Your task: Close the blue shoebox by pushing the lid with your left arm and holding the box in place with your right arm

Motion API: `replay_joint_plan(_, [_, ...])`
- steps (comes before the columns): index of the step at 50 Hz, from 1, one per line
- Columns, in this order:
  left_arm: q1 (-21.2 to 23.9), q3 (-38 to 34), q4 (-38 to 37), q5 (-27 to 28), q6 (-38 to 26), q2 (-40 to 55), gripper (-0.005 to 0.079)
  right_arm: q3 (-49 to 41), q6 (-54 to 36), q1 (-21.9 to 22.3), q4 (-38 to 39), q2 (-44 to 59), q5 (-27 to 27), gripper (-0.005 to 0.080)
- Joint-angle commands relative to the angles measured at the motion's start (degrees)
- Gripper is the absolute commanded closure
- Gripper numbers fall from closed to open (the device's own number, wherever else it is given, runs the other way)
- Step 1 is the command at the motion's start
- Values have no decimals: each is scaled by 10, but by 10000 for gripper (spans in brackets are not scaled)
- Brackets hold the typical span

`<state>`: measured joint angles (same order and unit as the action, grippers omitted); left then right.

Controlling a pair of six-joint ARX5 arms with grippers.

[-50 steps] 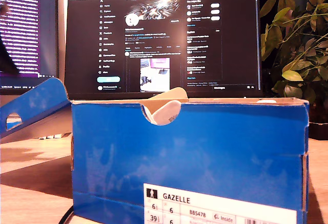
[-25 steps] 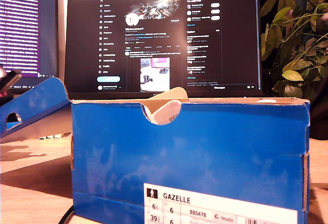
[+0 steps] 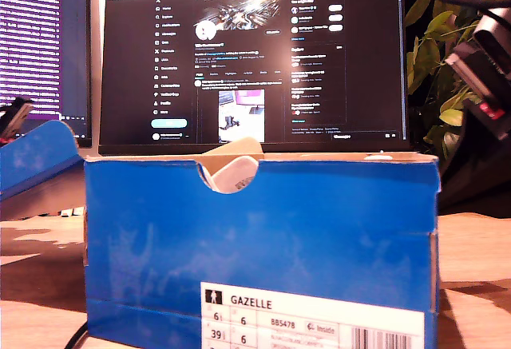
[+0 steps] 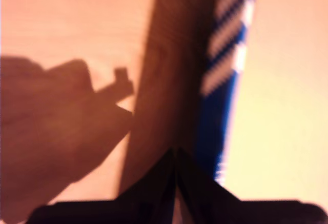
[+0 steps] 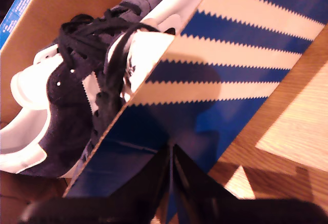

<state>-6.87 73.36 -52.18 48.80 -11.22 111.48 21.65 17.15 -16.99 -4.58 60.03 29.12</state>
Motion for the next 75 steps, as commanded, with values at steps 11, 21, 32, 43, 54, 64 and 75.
replay_joint_plan(11, [36, 32, -30, 39, -13, 8, 762, 7, 5, -6, 13, 2, 2, 764])
replay_joint_plan(21, [37, 121, -126, 70, -36, 8, 761, 7, 5, -6, 13, 2, 3, 765])
replay_joint_plan(32, [51, 202, -220, 125, -68, 6, 761, 7, 4, -6, 16, 2, 3, 764])
replay_joint_plan(43, [103, 250, -255, 179, -79, 1, 762, 8, -3, -6, 18, 2, 3, 765])
replay_joint_plan(54, [173, 291, -256, 261, -77, -2, 761, 14, -24, 11, 14, 1, 3, 764])
replay_joint_plan(64, [247, 329, -256, 325, -76, -3, 762, 42, -56, 64, -28, -2, 2, 764])
replay_joint_plan(75, [327, 344, -256, 381, -77, -3, 762, 91, -99, 149, -89, -10, -1, 764])
